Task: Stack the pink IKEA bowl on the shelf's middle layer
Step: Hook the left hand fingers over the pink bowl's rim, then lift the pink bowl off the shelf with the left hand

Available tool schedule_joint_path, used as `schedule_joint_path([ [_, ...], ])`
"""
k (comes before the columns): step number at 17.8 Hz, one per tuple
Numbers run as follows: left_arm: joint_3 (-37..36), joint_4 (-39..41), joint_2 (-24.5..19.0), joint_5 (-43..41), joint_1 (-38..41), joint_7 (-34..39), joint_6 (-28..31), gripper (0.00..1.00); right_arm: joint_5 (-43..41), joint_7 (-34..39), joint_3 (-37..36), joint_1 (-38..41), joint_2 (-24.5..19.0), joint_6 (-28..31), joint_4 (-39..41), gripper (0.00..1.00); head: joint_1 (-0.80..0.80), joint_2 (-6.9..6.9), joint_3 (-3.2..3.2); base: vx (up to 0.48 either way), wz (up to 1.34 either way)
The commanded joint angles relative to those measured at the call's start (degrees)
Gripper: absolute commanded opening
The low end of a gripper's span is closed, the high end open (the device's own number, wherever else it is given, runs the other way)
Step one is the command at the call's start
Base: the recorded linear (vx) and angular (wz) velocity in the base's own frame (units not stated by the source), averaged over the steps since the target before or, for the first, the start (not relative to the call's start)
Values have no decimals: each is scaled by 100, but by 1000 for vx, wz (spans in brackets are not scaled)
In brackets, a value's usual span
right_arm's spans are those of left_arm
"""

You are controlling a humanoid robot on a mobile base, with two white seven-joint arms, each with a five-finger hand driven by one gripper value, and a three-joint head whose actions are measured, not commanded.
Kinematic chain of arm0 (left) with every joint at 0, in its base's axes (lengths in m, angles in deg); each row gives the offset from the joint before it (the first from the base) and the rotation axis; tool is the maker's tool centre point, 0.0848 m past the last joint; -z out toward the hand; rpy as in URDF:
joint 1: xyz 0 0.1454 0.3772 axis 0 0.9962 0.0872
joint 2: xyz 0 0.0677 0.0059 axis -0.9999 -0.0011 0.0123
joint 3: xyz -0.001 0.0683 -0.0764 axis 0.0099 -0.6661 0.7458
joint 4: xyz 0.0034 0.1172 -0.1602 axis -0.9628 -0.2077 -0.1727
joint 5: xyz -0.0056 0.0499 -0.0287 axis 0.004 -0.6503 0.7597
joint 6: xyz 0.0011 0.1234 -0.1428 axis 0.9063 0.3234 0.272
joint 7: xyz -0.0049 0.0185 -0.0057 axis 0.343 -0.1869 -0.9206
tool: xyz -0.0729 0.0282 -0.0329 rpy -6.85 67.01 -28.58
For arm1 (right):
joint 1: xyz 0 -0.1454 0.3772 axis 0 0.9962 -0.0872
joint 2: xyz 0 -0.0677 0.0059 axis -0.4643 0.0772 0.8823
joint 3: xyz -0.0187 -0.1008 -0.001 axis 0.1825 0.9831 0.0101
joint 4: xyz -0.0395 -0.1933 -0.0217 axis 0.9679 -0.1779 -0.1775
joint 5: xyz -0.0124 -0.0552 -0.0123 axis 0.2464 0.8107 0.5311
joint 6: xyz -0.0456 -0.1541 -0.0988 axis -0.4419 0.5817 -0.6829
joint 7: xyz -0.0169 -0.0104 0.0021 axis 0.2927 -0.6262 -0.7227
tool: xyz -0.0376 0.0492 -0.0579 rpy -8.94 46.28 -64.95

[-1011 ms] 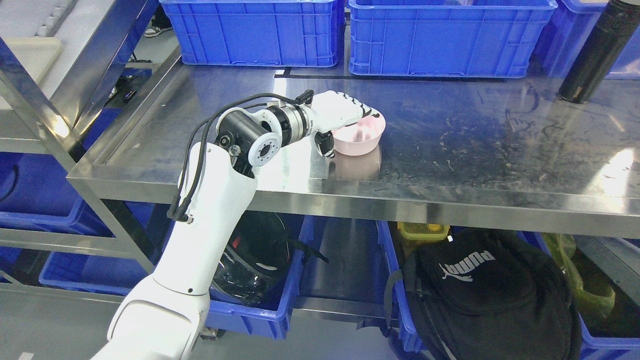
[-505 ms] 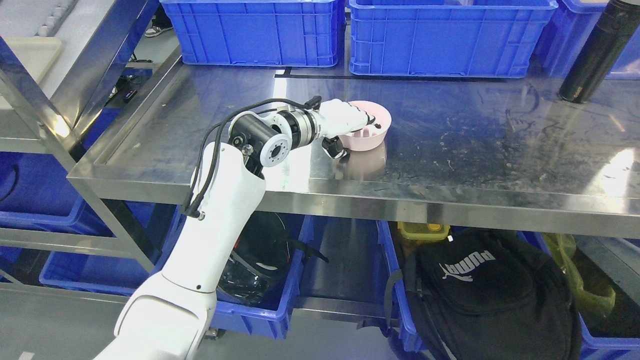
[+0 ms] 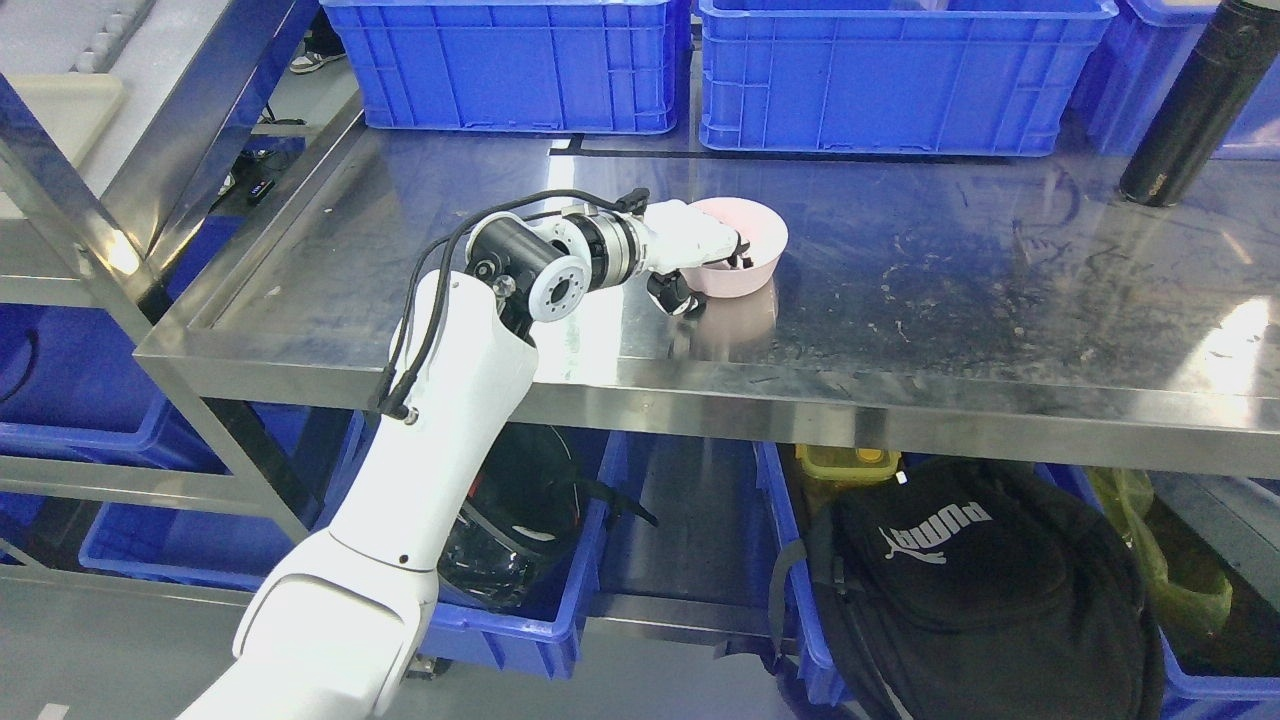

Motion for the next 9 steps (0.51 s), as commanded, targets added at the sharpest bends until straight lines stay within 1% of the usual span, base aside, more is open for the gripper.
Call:
schedule_joint_path([
  [1,111,-235,-64,315,-52,-81,-118,21,0,0,0,132,100,2,100,100,0,0,0,0,0],
  [2,199,-200,-64,360,-61,-116,-145,16,0,0,0,132,100,2,100,100,0,0,0,0,0],
  [4,401,-25,-64,378,-52,-125,-215,10,0,0,0,132,100,2,100,100,0,0,0,0,0],
  [5,541,72,-64,387,-61,-125,-285,9,0,0,0,132,100,2,100,100,0,0,0,0,0],
  [7,866,266,-64,483,-61,-125,-574,4,0,0,0,132,100,2,100,100,0,0,0,5,15],
  [8,1085,380,-64,588,-61,-143,-811,1,0,0,0,132,100,2,100,100,0,0,0,0,0],
  [9,1253,468,-64,667,-70,-195,-987,0,0,0,0,132,100,2,100,100,0,0,0,0,0],
])
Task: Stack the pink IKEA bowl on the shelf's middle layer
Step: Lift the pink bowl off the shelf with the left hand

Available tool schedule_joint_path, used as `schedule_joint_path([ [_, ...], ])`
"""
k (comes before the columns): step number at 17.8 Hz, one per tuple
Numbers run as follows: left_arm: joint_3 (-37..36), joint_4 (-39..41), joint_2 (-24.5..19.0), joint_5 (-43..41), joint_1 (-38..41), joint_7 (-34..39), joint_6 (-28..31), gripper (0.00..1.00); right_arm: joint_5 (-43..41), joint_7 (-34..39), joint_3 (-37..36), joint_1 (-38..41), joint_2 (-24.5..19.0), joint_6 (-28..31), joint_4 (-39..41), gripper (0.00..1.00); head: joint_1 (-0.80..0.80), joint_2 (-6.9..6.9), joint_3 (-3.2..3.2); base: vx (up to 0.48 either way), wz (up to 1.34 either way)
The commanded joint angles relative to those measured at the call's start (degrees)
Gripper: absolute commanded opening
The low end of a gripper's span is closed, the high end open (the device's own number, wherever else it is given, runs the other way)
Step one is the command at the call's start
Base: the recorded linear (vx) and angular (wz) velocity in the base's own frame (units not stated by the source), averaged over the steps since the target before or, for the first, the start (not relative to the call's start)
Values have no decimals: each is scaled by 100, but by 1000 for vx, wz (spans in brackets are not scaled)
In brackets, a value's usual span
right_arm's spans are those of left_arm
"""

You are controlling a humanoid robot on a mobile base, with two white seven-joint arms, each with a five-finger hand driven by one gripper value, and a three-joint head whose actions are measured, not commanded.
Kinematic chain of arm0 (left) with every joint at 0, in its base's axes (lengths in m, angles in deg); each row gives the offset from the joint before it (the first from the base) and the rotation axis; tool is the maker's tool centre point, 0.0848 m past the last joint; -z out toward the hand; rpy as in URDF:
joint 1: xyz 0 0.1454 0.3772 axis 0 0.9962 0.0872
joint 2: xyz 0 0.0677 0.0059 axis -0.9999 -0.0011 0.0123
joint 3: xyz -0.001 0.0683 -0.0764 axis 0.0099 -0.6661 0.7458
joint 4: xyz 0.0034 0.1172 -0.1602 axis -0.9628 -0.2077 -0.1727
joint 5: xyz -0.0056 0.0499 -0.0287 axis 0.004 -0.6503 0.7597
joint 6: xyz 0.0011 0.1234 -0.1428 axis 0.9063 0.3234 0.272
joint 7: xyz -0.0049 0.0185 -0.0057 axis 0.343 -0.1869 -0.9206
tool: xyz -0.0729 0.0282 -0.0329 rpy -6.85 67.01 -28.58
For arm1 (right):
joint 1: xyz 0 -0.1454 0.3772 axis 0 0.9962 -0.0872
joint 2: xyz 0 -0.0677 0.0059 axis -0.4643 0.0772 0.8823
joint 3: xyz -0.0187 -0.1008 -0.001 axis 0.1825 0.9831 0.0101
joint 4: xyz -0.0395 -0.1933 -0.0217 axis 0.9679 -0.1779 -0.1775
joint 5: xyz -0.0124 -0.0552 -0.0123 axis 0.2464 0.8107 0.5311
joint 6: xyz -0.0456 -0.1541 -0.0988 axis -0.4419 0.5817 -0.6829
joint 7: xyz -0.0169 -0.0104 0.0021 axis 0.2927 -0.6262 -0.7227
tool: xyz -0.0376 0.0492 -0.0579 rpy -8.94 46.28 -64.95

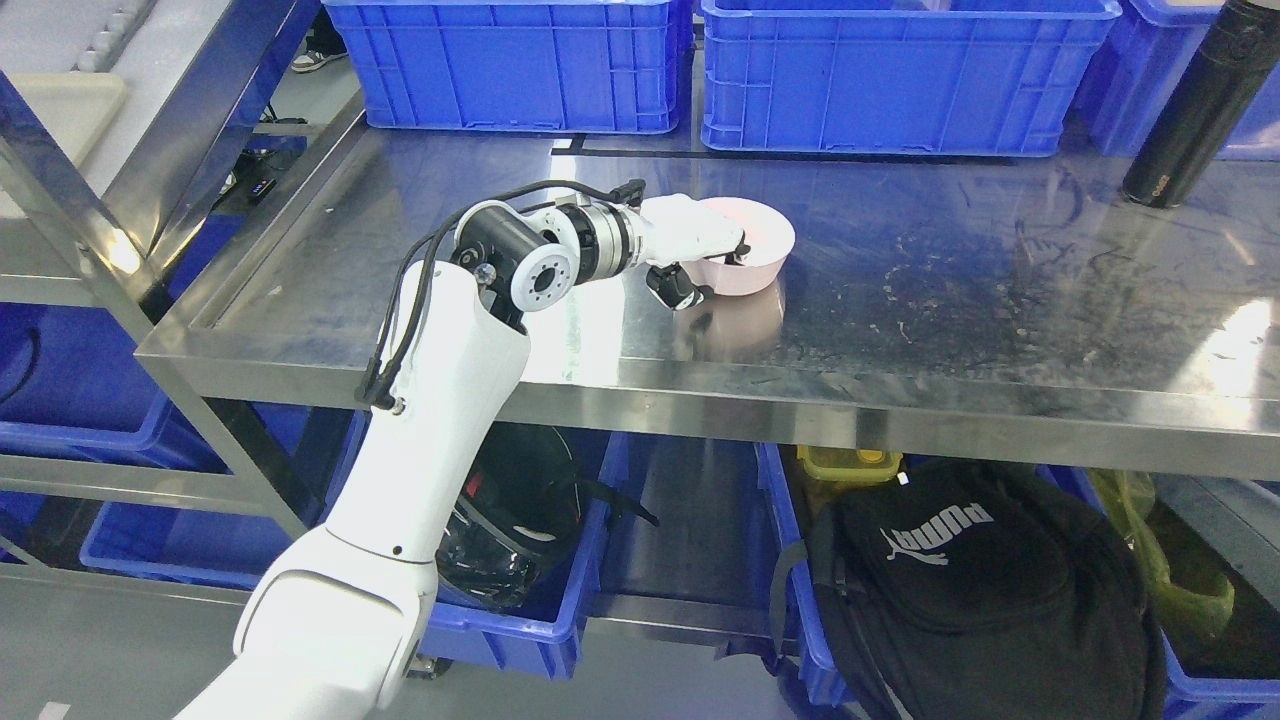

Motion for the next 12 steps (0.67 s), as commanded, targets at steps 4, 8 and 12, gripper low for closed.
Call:
schedule_joint_path([
  [4,1428,903,-85,880,-23,-208,-1351,0,0,0,0,132,100,2,100,100,0,0,0,0,0],
  [8,2236,1132,-85,1452,29,-436,-2488,0,0,0,0,132,100,2,100,100,0,-1,0,0,0],
  [12,2326,1282,-85,1839,511,-437,-2488,0,0,0,0,132,100,2,100,100,0,-1,0,0,0],
])
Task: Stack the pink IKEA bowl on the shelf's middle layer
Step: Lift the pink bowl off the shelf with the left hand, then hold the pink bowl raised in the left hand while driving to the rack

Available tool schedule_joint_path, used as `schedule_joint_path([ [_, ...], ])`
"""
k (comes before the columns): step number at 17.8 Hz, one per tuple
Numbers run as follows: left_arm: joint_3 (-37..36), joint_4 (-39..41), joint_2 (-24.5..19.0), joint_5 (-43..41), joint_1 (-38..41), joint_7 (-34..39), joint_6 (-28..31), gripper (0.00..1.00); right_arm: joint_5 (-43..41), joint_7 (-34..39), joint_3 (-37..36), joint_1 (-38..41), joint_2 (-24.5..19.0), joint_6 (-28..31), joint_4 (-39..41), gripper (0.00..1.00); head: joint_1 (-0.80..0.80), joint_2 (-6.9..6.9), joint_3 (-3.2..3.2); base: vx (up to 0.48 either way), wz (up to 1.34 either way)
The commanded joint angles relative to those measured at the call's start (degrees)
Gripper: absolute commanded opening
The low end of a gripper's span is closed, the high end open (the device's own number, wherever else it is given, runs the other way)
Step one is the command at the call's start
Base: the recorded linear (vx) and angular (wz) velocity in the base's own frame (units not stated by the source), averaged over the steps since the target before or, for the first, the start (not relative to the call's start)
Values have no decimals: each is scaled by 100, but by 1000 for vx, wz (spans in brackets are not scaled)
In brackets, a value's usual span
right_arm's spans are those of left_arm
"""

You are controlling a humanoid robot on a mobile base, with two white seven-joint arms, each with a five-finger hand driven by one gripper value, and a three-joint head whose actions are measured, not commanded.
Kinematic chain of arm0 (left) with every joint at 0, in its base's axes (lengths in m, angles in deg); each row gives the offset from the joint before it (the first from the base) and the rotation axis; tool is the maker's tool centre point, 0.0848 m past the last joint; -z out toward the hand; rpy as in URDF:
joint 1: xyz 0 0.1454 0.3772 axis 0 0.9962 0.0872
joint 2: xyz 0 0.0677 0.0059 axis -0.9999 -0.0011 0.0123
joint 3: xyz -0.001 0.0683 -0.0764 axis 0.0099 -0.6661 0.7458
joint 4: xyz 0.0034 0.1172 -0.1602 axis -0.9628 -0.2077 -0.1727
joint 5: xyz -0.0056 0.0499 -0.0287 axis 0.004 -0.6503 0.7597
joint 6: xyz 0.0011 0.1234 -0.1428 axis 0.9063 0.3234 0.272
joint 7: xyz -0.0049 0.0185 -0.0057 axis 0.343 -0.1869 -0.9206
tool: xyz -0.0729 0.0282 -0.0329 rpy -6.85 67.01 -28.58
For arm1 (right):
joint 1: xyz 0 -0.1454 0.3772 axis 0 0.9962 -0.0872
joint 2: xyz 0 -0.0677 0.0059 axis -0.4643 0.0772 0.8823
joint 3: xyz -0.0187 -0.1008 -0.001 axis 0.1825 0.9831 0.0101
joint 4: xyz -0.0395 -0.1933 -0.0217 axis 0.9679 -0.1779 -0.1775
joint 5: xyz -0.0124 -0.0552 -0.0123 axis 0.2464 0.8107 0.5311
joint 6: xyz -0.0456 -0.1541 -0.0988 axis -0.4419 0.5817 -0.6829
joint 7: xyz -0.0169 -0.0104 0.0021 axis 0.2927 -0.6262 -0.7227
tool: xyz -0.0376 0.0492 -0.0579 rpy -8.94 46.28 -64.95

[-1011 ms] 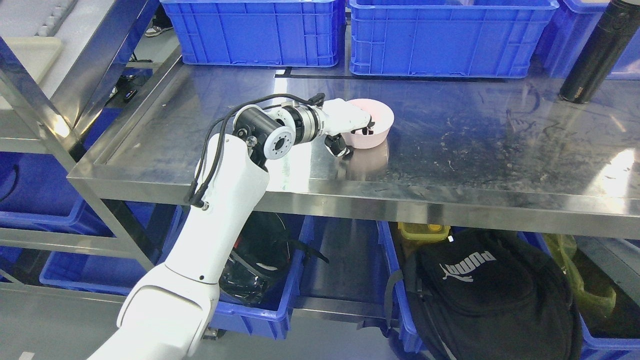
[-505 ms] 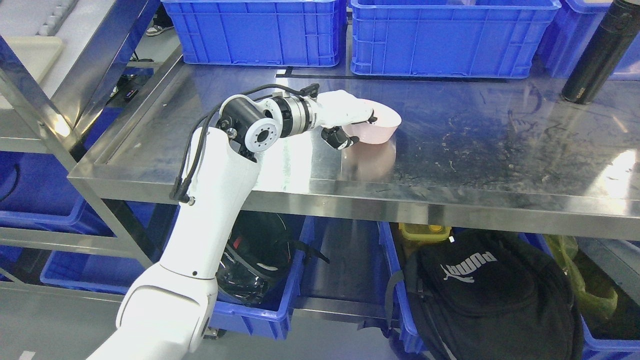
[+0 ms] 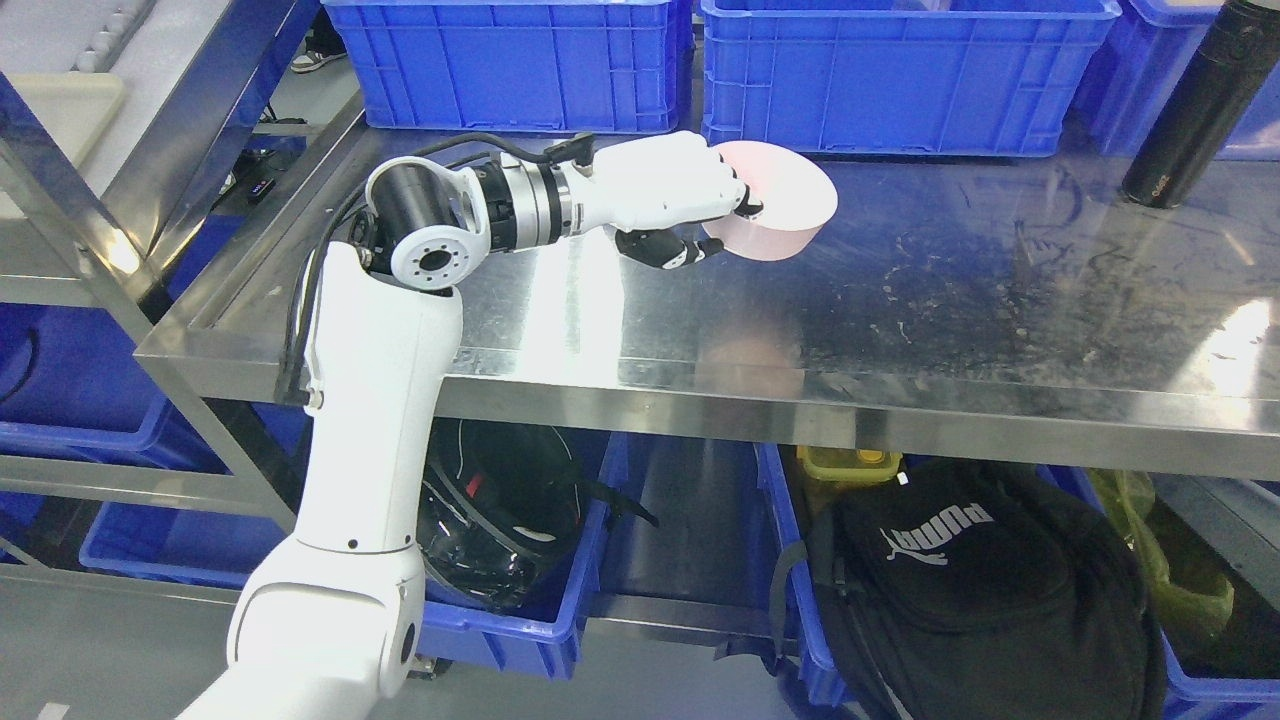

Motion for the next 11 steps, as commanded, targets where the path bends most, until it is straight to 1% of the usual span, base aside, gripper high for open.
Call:
schedule_joint_path([
  [1,965,541,-95,637,502,14,-114,0,0,0,0,132,100,2,100,100,0,0,0,0,0],
  [3,965,559,-95,708,705,14,-114,0,0,0,0,132,100,2,100,100,0,0,0,0,0],
  [11,869,559,-95,858,732,58,-114,0,0,0,0,132,100,2,100,100,0,0,0,-3,7],
])
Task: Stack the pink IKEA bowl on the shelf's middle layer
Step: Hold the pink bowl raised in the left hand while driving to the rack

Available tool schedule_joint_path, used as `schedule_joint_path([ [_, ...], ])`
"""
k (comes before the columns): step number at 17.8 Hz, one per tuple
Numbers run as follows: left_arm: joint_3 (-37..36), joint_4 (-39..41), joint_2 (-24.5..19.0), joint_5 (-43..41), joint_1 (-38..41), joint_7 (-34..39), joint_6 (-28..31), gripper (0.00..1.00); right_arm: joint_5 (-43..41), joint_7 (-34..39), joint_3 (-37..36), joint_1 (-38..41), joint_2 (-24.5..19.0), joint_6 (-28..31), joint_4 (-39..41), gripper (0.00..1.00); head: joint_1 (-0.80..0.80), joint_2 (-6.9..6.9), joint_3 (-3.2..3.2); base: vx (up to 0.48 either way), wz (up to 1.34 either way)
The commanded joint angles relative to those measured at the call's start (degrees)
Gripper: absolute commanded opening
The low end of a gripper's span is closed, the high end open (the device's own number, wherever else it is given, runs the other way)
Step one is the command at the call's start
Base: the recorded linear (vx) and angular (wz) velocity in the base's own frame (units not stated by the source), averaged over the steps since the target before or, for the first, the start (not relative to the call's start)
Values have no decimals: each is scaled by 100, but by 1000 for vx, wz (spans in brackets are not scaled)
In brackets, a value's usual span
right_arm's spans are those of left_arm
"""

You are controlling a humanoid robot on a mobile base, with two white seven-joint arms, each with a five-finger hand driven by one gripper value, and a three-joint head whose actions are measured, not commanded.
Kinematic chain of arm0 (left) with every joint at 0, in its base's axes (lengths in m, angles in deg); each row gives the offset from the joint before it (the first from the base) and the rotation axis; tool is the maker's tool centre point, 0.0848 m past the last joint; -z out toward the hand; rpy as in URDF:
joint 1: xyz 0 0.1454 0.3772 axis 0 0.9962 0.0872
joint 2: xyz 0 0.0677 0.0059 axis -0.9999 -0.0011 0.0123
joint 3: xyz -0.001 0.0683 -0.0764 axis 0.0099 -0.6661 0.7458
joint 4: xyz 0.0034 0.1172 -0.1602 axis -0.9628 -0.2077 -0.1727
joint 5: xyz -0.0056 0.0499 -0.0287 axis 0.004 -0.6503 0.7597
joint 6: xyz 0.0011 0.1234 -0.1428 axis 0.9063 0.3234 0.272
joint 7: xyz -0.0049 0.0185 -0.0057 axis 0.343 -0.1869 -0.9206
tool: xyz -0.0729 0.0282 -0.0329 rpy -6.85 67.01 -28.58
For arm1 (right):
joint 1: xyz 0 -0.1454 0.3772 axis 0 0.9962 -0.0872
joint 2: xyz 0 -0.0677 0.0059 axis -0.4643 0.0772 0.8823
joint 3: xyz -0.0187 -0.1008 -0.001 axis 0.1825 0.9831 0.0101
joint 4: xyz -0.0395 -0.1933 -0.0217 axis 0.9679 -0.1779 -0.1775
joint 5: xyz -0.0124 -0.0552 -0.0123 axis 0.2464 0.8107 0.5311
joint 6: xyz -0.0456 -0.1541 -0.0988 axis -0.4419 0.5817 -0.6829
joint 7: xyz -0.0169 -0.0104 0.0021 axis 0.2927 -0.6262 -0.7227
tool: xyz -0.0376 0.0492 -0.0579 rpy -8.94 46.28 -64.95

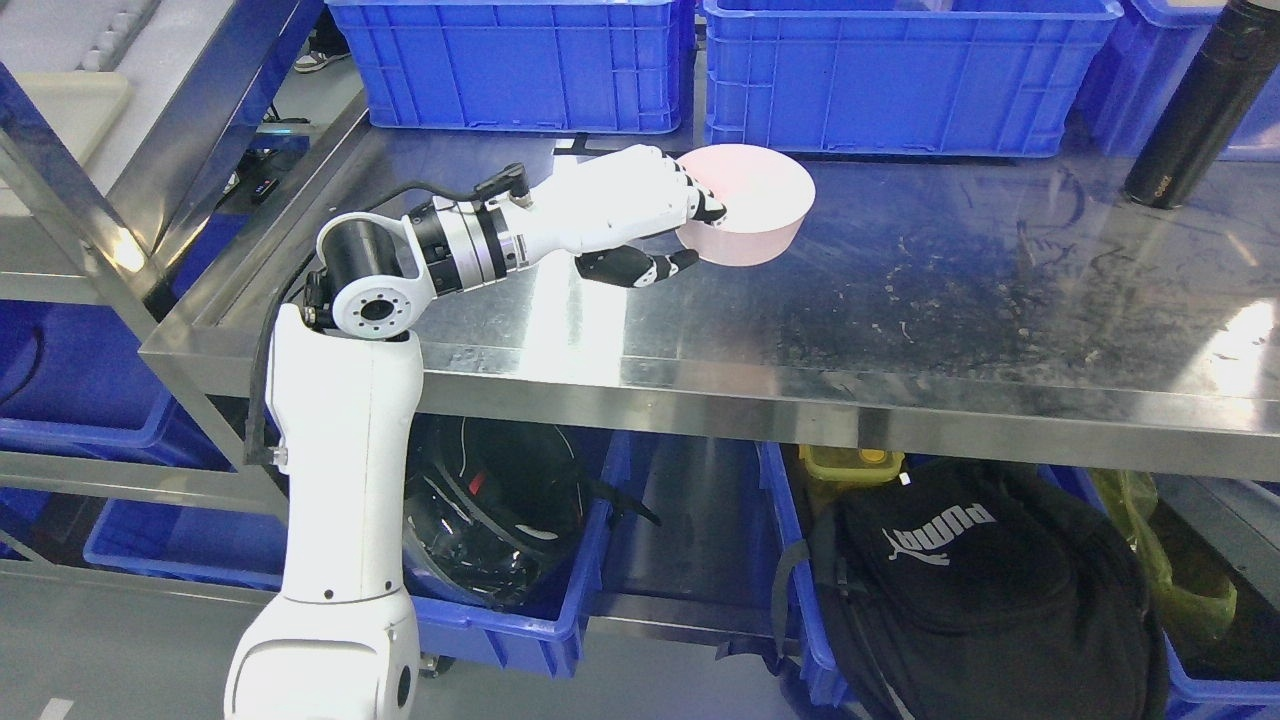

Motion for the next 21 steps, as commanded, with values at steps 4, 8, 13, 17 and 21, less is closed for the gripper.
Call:
schedule_joint_path([
  [4,173,199,-99,161,196,19,1,0,0,0,0,131,100,2,100,100,0,0,0,-2,117],
  [8,-91,199,-99,161,276,168,1,0,0,0,0,131,100,2,100,100,0,0,0,-43,500],
  [13,-250,199,-99,161,276,194,1,1,0,0,0,131,100,2,100,100,0,0,0,-82,1093],
  [17,-250,199,-99,152,285,195,1,1,0,0,0,131,100,2,100,100,0,1,0,-90,1435],
  [21,-250,199,-99,160,329,195,1,1,0,0,0,131,100,2,100,100,0,2,0,-59,1514],
])
